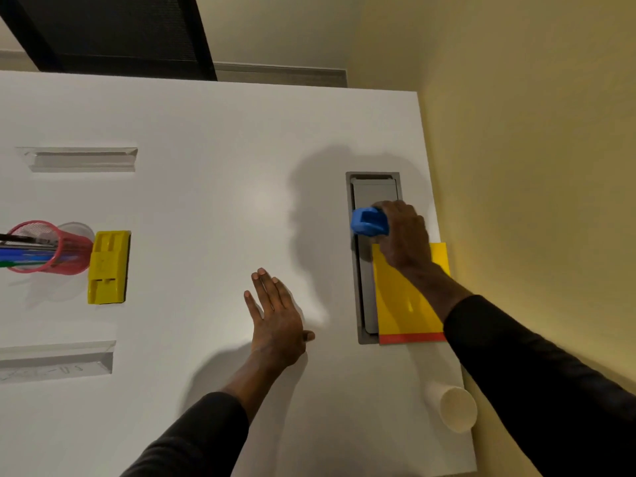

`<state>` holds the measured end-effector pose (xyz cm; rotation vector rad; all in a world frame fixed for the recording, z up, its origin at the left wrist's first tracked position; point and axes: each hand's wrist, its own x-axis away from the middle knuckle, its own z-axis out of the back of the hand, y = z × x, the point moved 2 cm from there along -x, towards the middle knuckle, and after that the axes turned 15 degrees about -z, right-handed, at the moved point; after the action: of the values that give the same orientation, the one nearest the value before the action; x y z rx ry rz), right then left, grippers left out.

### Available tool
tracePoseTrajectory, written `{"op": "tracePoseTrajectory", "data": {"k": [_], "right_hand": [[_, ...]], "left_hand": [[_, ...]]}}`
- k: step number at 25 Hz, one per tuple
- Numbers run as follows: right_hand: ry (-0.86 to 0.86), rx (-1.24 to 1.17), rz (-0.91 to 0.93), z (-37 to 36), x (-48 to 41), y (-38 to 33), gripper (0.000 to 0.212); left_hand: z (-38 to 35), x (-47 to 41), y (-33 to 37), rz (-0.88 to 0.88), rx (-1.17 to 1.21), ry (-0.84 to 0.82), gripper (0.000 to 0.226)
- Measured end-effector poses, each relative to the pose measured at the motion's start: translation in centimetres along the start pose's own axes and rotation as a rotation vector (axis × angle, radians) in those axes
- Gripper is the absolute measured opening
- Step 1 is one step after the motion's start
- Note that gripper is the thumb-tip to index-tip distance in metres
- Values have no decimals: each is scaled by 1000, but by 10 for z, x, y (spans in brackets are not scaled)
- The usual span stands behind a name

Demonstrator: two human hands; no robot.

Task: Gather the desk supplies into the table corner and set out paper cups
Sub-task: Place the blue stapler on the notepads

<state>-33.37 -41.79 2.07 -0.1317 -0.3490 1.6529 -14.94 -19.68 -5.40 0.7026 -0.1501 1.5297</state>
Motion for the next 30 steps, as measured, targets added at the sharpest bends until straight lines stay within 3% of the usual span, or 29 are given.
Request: {"op": "tracePoseTrajectory", "data": {"k": [9, 20, 30], "right_hand": [[-84, 158, 29, 22, -32, 75, 59], [-254, 284, -12, 11, -47, 96, 65], [-286, 291, -47, 11, -52, 100, 71]], "left_hand": [[-3, 0, -1, 40, 12, 14, 137], [-5, -1, -3, 54, 95, -21, 139], [-2, -1, -4, 50, 110, -47, 139]]}}
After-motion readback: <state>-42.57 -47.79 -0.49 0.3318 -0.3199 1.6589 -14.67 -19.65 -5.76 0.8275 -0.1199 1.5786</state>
